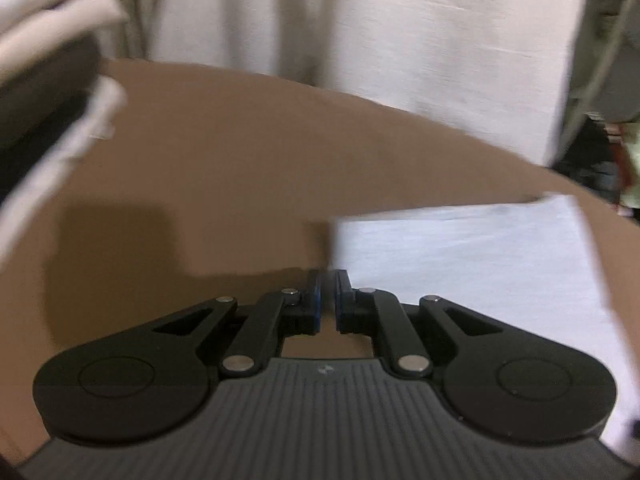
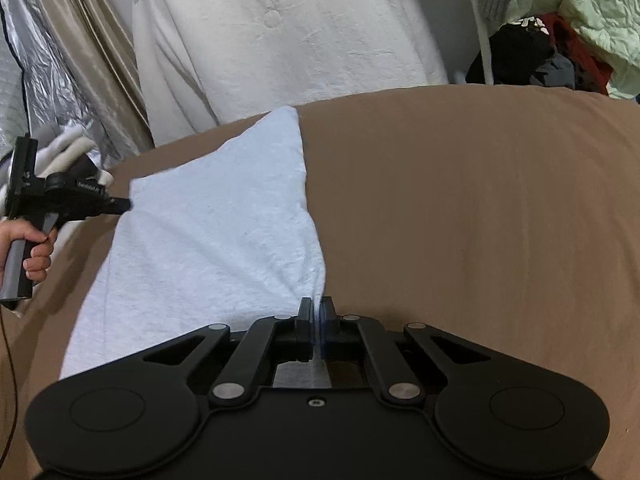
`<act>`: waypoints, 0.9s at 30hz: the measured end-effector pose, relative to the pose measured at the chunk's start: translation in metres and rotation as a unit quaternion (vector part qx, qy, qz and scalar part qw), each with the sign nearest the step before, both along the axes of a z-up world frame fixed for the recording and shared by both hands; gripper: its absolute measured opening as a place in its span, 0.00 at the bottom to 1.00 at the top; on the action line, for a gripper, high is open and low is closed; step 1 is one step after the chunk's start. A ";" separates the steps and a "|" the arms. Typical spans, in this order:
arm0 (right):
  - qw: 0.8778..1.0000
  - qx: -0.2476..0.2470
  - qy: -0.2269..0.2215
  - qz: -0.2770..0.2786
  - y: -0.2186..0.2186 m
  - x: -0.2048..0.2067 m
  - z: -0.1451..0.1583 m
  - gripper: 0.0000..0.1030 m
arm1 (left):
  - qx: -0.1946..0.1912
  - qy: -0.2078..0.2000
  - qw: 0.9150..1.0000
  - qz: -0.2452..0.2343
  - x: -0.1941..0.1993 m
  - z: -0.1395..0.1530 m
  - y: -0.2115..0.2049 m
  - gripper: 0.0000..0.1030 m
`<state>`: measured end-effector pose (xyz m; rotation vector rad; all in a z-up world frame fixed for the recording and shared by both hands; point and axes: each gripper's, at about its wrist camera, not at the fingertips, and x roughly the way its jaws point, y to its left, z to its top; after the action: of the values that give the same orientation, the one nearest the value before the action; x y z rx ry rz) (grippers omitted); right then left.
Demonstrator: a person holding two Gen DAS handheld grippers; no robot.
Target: Fold clothes
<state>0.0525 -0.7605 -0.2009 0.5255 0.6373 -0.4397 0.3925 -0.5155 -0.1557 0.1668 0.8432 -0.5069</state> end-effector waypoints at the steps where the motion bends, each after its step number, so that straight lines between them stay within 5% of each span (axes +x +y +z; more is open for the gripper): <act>1: 1.000 -0.005 0.005 -0.004 0.001 0.001 0.000 0.07 | -0.007 0.001 1.000 0.011 0.004 0.001 0.009 0.06; 3: 1.000 -0.013 0.005 -0.018 0.001 -0.003 0.002 0.14 | -0.042 0.022 0.999 0.027 0.011 0.007 0.029 0.06; 5: 0.999 0.008 -0.004 -0.031 -0.006 -0.005 -0.001 0.32 | -0.079 0.047 0.996 0.019 0.006 0.014 0.041 0.06; 9: 0.995 0.073 -0.035 -0.056 -0.019 -0.016 -0.002 0.36 | -0.107 0.075 0.990 -0.049 -0.030 0.025 0.044 0.11; 13: 0.988 0.127 -0.059 -0.069 -0.028 -0.024 -0.006 0.38 | -0.091 0.089 0.982 -0.141 -0.091 0.024 0.033 0.55; 16: 0.984 0.154 -0.068 -0.066 -0.028 -0.025 -0.010 0.38 | -0.069 0.085 0.975 -0.194 -0.136 0.016 0.023 0.69; 18: 0.981 0.171 -0.074 -0.058 -0.025 -0.023 -0.013 0.38 | -0.026 0.062 0.978 -0.199 -0.158 0.007 0.014 0.66; 19: 0.979 0.179 -0.077 -0.054 -0.024 -0.022 -0.014 0.38 | -0.004 0.051 0.978 -0.202 -0.170 0.002 0.010 0.45; 20: 0.978 0.188 -0.080 -0.049 -0.023 -0.021 -0.016 0.39 | 0.023 0.025 0.980 -0.194 -0.178 0.000 0.009 0.03; 24: 0.988 0.143 -0.061 -0.018 -0.007 -0.013 -0.015 0.37 | 0.045 -0.026 0.989 -0.137 -0.184 0.006 0.033 0.00; 27: 0.997 0.065 -0.041 -0.021 0.003 -0.007 -0.006 0.25 | 0.040 -0.014 0.994 -0.100 -0.181 0.002 0.062 0.00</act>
<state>0.0455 -0.7571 -0.2070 0.6786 0.5794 -0.4166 0.2118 -0.4535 -0.1536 0.3330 0.8232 -0.6575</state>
